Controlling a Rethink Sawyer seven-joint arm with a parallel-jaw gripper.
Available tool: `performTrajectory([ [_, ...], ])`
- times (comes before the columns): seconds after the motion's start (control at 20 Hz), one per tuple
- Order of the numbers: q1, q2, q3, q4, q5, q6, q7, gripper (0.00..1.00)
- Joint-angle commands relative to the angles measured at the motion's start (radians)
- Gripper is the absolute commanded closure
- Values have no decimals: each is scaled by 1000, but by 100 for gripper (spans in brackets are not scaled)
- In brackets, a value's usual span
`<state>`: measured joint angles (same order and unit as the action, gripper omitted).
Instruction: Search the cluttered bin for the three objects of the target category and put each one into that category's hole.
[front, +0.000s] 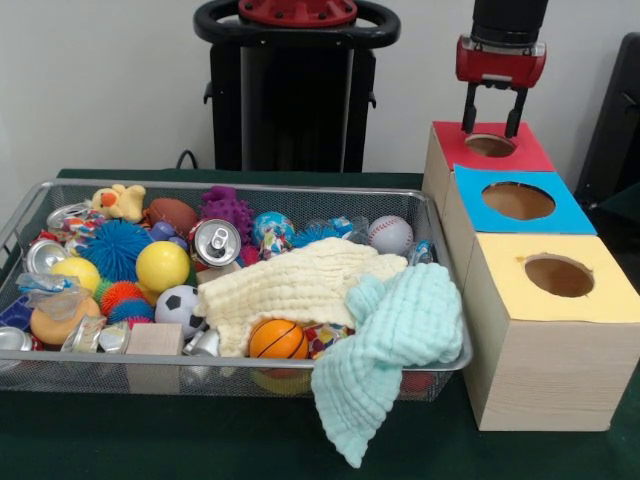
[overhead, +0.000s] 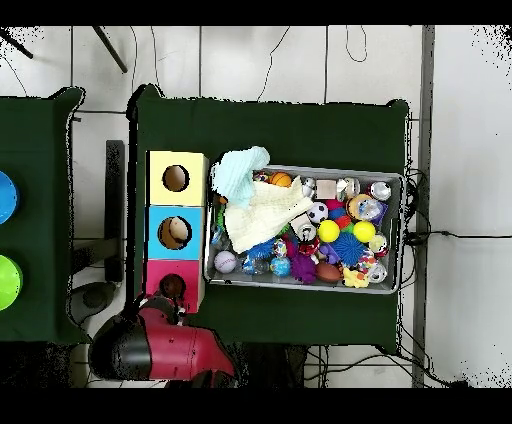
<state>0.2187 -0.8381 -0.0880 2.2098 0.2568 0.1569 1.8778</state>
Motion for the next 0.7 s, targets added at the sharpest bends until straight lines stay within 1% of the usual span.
performTrajectory([
  [0.05, -6, 4, 4, 36, 38, 103, 212, 0],
  [0.2, 8, -16, -33, 22, 19, 133, 200, 0],
  [0.3, 6, -24, -51, 18, 7, 137, 187, 0],
  [0.45, -23, -34, -57, 28, -11, 123, 158, 0],
  [0.7, -78, -57, -65, 23, -48, 139, 96, 0],
])
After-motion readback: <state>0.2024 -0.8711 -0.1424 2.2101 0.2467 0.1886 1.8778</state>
